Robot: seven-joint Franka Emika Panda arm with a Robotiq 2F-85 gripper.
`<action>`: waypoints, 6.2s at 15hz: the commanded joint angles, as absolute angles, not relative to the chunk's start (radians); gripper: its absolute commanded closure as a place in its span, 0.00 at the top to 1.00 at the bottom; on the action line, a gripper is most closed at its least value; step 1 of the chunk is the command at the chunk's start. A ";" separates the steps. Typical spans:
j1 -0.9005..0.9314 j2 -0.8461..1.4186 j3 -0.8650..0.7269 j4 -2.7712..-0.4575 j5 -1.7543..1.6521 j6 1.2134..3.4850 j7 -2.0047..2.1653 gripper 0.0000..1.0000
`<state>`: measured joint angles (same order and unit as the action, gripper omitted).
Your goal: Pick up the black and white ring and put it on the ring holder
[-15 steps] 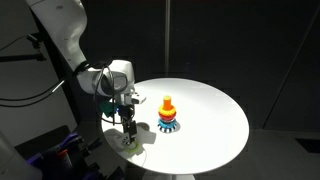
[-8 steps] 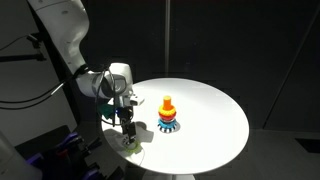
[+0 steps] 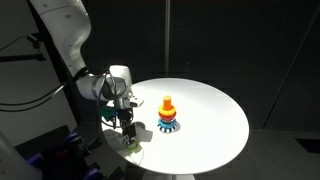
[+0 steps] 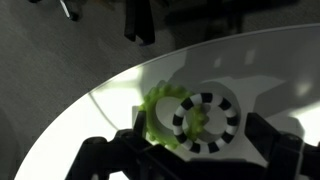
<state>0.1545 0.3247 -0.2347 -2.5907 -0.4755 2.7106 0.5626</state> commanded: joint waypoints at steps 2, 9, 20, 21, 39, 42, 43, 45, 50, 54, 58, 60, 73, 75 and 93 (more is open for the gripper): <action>0.187 0.345 -0.270 -2.589 -0.493 2.748 0.586 1.00; 0.214 0.365 -0.292 -2.589 -0.484 2.766 0.582 1.00; 0.223 0.353 -0.299 -2.595 -0.454 2.785 0.566 0.43; 0.219 0.339 -0.296 -2.596 -0.447 2.777 0.562 0.42; 0.103 0.104 -0.163 -2.498 -0.246 2.556 0.531 0.41; 0.080 0.085 -0.131 -2.458 -0.209 2.501 0.524 0.41; 0.073 0.084 -0.122 -2.437 -0.197 2.478 0.523 0.41; 0.060 0.086 -0.109 -2.400 -0.172 2.439 0.519 0.41; 0.033 0.107 -0.092 -2.293 -0.097 2.325 0.497 0.41; 0.013 0.126 -0.098 -2.203 -0.073 2.258 0.516 0.41; -0.009 0.156 -0.107 -2.128 -0.072 2.249 0.538 0.41; -0.020 0.174 -0.110 -2.098 -0.061 2.253 0.537 0.41; -0.039 0.283 -0.144 -1.983 0.004 2.263 0.536 0.41; -0.041 0.298 -0.148 -1.973 0.013 2.261 0.533 0.41; -0.055 0.273 -0.144 -2.016 0.091 2.166 0.439 1.00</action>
